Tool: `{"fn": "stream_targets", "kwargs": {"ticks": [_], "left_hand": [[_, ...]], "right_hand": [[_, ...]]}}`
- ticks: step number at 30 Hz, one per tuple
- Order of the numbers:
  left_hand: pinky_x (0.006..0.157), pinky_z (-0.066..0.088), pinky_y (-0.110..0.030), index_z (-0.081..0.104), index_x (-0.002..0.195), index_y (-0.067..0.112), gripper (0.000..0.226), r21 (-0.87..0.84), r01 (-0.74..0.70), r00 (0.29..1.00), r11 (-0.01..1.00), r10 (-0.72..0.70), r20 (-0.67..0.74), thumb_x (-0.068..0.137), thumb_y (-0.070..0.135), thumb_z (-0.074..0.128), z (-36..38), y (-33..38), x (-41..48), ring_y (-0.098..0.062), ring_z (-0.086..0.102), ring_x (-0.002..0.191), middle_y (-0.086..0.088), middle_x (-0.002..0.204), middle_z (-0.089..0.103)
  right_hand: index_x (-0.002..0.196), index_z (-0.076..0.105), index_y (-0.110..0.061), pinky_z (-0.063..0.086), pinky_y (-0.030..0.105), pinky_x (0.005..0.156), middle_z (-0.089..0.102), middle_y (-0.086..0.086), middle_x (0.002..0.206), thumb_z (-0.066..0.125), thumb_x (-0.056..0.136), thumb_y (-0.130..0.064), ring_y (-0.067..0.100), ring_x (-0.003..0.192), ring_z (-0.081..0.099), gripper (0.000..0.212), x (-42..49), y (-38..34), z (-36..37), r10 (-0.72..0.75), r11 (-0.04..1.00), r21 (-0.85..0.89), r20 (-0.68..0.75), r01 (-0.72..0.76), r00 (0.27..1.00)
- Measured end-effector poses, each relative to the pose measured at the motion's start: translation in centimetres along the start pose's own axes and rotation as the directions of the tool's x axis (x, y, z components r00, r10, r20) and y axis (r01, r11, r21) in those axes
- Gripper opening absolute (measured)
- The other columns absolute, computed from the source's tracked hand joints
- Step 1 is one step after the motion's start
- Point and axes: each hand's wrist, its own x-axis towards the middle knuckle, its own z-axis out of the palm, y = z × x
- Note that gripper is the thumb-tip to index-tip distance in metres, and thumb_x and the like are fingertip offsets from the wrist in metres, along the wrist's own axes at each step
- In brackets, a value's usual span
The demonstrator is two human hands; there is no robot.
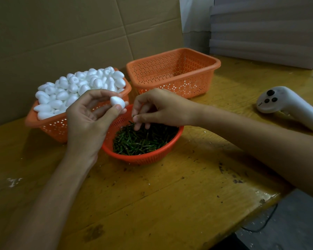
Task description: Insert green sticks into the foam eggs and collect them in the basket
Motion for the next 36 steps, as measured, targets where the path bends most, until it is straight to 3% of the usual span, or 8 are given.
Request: {"fn": "stream_targets", "kwargs": {"ticks": [12,17,28,36], "left_hand": [[0.088,0.064,-0.036,0.072,0.118,0.010,0.034,0.031,0.005,1.000,1.000,-0.004,-0.005,0.087,-0.002,0.081,0.11,0.25,-0.11,-0.031,0.078,0.103,-0.009,0.116,0.077],[0.094,0.063,-0.045,0.072,0.107,0.010,0.030,0.015,-0.013,1.000,1.000,0.013,0.010,0.083,-0.001,0.085,0.02,0.15,-0.19,-0.033,0.076,0.108,-0.011,0.113,0.078],[0.096,0.061,-0.046,0.065,0.101,0.011,0.030,-0.015,-0.050,0.997,0.999,0.050,0.058,0.083,-0.006,0.083,-0.41,0.12,-0.06,-0.036,0.075,0.112,-0.016,0.115,0.076],[0.092,0.062,-0.040,0.062,0.110,0.008,0.044,-0.004,-0.054,0.997,0.999,0.054,0.056,0.077,-0.005,0.088,-0.20,0.32,-0.10,-0.035,0.076,0.109,-0.014,0.114,0.077]], "right_hand": [[0.100,0.068,-0.008,0.056,0.022,0.078,0.081,-0.003,0.089,0.069,0.099,-0.015,0.018,0.074,0.076,0.007,0.12,0.11,0.05,-0.002,1.000,0.005,-0.002,0.002,1.000],[0.099,0.068,-0.009,0.057,0.024,0.078,0.081,-0.002,0.089,0.069,0.099,-0.014,0.020,0.073,0.075,0.005,0.10,0.05,0.09,-0.005,1.000,0.004,-0.002,0.005,1.000],[0.099,0.068,-0.008,0.057,0.025,0.078,0.081,-0.001,0.089,0.070,0.099,-0.014,0.019,0.072,0.075,0.006,0.07,-0.06,0.11,-0.007,1.000,-0.012,-0.004,0.007,1.000],[0.099,0.068,-0.009,0.058,0.026,0.079,0.081,-0.003,0.088,0.070,0.098,-0.015,0.017,0.073,0.075,0.006,0.07,0.01,0.11,-0.007,1.000,-0.019,0.001,0.007,1.000]]}}
